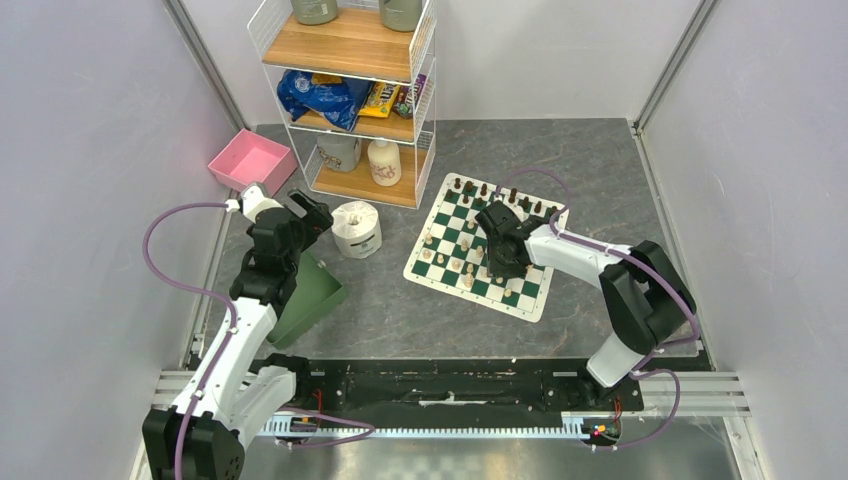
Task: Set up the chess pieces on the board
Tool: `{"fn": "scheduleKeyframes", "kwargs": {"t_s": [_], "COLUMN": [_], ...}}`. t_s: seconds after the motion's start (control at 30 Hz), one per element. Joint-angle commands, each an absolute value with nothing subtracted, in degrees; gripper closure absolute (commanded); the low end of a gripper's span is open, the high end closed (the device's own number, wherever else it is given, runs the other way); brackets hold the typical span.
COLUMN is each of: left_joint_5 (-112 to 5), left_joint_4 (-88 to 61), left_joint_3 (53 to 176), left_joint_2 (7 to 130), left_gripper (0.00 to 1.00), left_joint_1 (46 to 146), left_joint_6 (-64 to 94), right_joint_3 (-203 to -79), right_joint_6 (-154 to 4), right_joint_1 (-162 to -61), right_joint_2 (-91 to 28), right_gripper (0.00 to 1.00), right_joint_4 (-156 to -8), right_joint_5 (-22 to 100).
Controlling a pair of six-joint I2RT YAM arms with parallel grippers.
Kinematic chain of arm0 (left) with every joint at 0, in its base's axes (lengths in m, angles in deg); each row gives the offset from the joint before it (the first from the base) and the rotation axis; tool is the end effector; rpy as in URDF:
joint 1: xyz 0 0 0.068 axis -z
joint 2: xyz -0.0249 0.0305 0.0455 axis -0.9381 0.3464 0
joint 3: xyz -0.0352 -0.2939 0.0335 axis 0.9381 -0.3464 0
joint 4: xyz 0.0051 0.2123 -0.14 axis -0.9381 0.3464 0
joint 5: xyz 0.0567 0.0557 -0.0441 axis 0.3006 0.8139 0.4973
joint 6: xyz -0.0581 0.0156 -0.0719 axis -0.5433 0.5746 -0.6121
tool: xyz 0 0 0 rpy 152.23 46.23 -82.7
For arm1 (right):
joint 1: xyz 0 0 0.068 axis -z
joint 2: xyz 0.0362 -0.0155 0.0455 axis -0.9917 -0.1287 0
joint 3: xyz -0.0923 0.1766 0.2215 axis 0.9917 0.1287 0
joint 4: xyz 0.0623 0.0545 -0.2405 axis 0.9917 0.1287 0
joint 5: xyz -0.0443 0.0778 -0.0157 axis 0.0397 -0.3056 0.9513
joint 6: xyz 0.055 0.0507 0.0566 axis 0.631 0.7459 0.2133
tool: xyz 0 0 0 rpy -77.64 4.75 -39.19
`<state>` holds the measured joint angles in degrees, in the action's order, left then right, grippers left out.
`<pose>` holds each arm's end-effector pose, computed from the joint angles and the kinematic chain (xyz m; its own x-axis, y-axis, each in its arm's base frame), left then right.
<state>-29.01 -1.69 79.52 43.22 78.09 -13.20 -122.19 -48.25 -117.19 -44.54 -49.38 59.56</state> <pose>0.2227 -0.0090 0.2825 -0.2115 -0.5955 -0.7750 -0.3288 0.7901 -0.5173 0.2731 0.1645 0.1584 -0.9193 0.0176 -0.3931 0.0201 0.9998 -0.0020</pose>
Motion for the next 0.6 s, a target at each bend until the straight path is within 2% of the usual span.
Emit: {"fn": "scheduleKeyframes", "kwargs": {"t_s": [0.0,0.23,0.57], "left_joint_5": [-29.48,-29.48,-29.92], "left_joint_4": [-3.04,-3.04,-3.39], "left_joint_3": [79.62,79.86,80.01], "left_joint_2": [42.73,42.57,43.10], "left_gripper": [0.00,0.00,0.00], "left_joint_1": [77.73,77.73,77.73], "left_joint_6": [-13.01,-13.01,-13.18], "right_joint_3": [-122.06,-119.94,-115.83], "right_joint_6": [-48.15,-48.19,-46.09], "right_joint_1": [-116.93,-116.97,-116.97], "right_joint_2": [-40.48,-34.05,-33.35], "right_gripper": [0.53,0.47,0.47], "right_joint_4": [-48.99,-46.59,-46.22], "right_joint_5": [60.06,60.72,57.54]}}
